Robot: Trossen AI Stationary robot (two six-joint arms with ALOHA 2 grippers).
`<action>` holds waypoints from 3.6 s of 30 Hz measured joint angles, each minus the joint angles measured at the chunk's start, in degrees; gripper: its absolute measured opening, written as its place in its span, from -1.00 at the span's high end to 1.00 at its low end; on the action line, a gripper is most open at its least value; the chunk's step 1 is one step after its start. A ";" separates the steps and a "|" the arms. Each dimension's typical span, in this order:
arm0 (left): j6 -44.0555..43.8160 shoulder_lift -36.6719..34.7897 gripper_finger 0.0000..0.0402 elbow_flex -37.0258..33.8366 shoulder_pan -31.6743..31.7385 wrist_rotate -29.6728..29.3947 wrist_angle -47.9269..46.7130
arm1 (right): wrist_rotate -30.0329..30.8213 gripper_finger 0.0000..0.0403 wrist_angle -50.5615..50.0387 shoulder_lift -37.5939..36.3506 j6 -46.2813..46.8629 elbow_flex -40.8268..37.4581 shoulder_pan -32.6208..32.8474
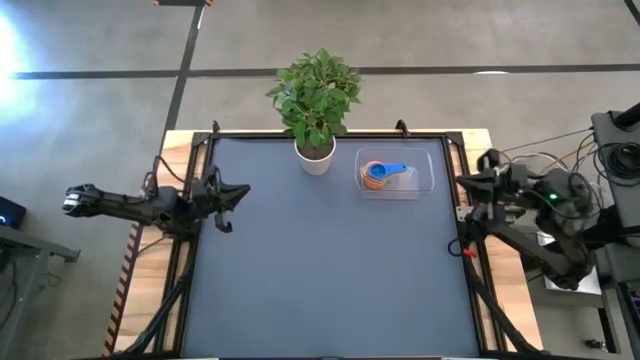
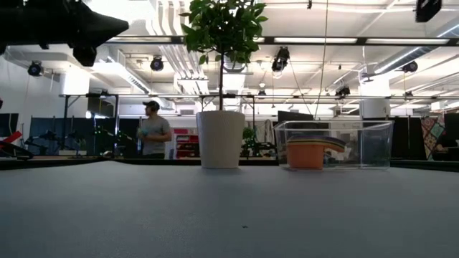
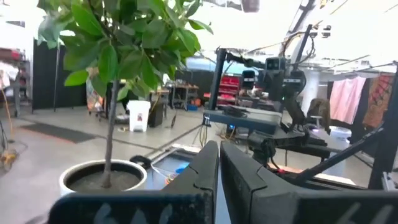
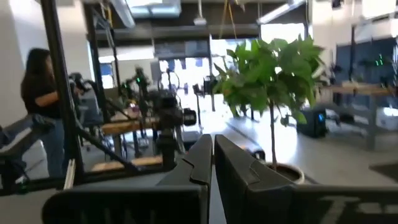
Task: Nest measuring cups in basket
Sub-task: Return to Home Position
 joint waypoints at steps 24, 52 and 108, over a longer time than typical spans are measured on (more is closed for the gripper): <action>1.61 -12.54 1.00 -7.87 0.00 0.65 -11.52 | -0.15 0.96 35.71 -0.17 4.98 -35.25 0.00; -3.53 -12.12 1.00 -7.92 -0.02 -2.95 -17.51 | 0.33 0.96 31.51 1.20 2.82 -35.37 0.00; -3.51 -12.10 1.00 -7.94 0.00 -2.89 -17.47 | 0.31 0.96 31.49 1.22 2.81 -35.49 0.01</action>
